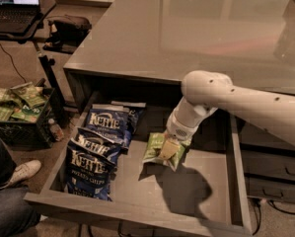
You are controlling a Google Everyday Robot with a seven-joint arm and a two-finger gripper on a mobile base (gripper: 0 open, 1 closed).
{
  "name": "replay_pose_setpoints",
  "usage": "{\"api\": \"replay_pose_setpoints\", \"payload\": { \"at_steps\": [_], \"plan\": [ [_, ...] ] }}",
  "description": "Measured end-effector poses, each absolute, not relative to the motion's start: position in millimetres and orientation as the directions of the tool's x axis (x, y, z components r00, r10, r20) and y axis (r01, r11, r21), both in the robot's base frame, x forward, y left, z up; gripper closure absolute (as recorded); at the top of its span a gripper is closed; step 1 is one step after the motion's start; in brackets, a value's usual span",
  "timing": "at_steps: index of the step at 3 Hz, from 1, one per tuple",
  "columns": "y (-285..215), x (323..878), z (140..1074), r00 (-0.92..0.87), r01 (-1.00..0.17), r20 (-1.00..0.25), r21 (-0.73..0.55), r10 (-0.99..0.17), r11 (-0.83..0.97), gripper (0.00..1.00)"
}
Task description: Pick green jalapeno chip bag from top drawer and place on counter
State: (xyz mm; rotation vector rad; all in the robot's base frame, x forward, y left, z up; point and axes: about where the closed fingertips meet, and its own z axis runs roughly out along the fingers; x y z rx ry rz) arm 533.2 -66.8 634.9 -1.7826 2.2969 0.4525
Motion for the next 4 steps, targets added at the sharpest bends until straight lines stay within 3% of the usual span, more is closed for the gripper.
{"api": "replay_pose_setpoints", "payload": {
  "at_steps": [4],
  "plan": [
    [-134.4, 526.0, 773.8, -0.348, -0.917, -0.397, -0.043, -0.849, 0.396, 1.0]
  ]
}}
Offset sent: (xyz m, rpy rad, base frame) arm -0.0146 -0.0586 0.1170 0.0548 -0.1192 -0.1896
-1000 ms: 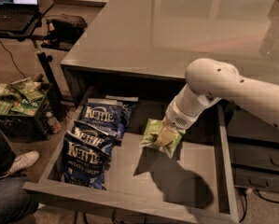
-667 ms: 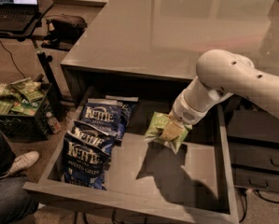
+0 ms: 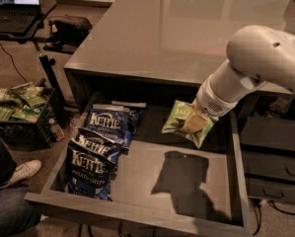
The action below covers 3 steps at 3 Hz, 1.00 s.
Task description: Pick green jalapeno chip bag from top drawer and place on counter
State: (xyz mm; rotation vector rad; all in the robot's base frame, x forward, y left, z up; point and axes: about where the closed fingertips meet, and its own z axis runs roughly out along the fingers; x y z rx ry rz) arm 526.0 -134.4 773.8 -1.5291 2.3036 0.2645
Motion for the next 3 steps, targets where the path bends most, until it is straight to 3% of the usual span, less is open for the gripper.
{"api": "replay_pose_setpoints", "payload": {
  "at_steps": [3],
  "plan": [
    [-163.6, 528.6, 832.7, -0.361, -0.885, -0.367, -0.156, -0.857, 0.439, 1.0]
  ]
}}
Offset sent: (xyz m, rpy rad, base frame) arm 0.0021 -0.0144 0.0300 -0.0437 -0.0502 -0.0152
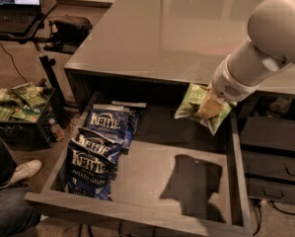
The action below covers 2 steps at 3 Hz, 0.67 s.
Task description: Pick green jalapeno chip bag from top drawer and place on counter
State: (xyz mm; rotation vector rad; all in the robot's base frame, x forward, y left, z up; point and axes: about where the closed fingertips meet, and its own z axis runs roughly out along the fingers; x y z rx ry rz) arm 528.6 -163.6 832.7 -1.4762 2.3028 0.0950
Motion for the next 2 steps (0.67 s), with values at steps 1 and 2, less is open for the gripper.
{"api": "replay_pose_setpoints", "payload": {
  "at_steps": [1, 2],
  "plan": [
    [-182.1, 538.5, 877.2, -0.362, -0.846, -0.38, -0.248, -0.851, 0.471, 1.0],
    [-193.4, 560.8, 912.7, -0.345, -0.814, -0.388, -0.33, -0.855, 0.478, 1.0]
  ]
}}
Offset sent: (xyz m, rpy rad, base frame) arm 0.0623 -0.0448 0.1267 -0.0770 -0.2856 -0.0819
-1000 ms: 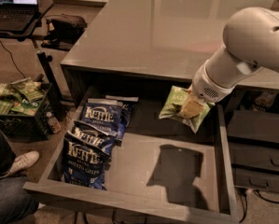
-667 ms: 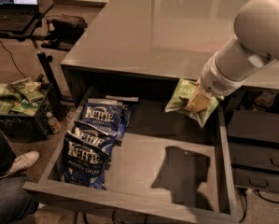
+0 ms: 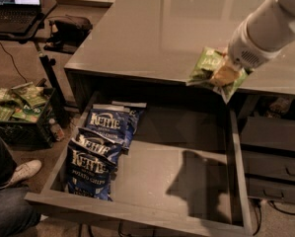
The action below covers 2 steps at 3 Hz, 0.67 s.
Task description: Pick green jalapeno chip bag from top drawer and place on counter
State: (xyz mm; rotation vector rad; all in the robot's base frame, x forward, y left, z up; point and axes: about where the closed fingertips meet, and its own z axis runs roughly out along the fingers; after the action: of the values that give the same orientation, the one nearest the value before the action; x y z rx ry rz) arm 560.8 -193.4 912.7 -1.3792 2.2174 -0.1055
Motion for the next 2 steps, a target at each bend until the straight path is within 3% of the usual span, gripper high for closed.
{"api": "replay_pose_setpoints", "payload": {
  "at_steps": [2],
  "plan": [
    [-192.8, 629.0, 932.8, -0.295, -0.818, -0.408, -0.36, -0.864, 0.449, 1.0]
  ]
}}
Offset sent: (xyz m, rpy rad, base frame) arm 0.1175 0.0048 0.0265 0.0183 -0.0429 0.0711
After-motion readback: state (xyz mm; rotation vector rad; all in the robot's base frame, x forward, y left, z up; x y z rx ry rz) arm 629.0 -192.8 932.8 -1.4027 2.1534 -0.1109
